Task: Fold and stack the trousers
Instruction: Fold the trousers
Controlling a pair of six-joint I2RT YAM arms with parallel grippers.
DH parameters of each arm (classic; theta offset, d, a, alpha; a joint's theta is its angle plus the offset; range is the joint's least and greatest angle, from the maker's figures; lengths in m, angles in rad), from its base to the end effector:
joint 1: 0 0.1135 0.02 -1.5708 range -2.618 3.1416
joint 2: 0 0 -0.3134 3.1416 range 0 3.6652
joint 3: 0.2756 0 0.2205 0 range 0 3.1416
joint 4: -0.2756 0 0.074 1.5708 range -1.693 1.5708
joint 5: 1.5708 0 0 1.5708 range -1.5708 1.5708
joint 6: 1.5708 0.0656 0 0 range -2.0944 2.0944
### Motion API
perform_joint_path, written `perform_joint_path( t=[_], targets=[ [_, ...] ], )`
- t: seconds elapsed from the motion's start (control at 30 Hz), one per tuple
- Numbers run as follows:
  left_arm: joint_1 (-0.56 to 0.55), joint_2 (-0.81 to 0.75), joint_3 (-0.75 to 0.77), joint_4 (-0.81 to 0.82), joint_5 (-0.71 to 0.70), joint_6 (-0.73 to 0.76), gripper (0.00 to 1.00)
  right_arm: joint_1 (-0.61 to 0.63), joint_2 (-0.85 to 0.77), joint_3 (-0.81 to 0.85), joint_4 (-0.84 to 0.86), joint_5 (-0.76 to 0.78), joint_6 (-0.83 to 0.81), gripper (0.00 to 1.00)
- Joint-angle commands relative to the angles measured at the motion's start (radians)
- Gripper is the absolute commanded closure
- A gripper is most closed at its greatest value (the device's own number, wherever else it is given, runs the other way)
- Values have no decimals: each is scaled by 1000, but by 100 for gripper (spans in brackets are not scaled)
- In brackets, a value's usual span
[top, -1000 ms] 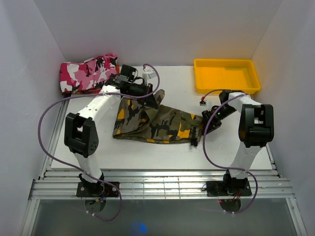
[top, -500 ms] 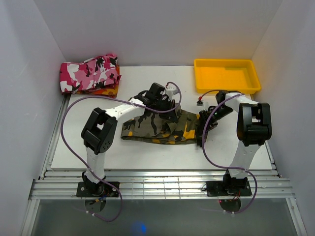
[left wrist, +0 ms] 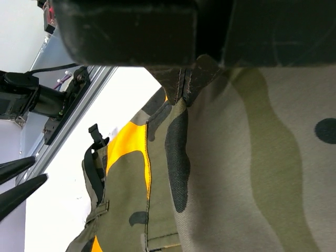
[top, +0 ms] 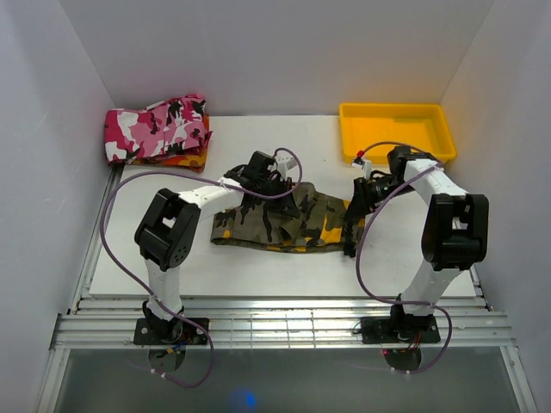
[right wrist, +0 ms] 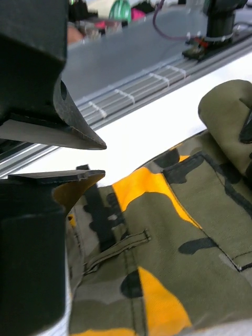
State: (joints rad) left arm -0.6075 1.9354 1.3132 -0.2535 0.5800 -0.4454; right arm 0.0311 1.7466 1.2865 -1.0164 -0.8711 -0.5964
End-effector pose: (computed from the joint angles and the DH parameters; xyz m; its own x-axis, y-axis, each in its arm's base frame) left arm 0.3257 -0.2702 0.2324 -0.8989 0.1860 -0.3967 0.4193 0.6278 -0.6557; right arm 0.3008 0.0596 0.2659 -0.7716 -0.3859 -0.5057 -0.6350 0.5133 0.5773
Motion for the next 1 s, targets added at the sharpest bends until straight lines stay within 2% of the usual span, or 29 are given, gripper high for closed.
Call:
perform_joint_path(
  t=[0.0, 0.1, 0.4, 0.7, 0.97],
  targets=[
    [9, -93, 6, 19, -8, 8, 100, 18, 79, -22, 68, -111, 113, 72],
    [8, -104, 20, 20, -6, 23, 100, 41, 177, -30, 154, -91, 200, 74],
    [9, -159, 81, -45, -5, 34, 100, 58, 292, -117, 384, 23, 452, 73],
    [-38, -151, 239, -124, -11, 27, 100, 69, 297, -130, 404, 3, 461, 73],
    [-107, -7, 354, -63, 6, -30, 100, 73, 269, -139, 406, -22, 454, 73]
  ],
)
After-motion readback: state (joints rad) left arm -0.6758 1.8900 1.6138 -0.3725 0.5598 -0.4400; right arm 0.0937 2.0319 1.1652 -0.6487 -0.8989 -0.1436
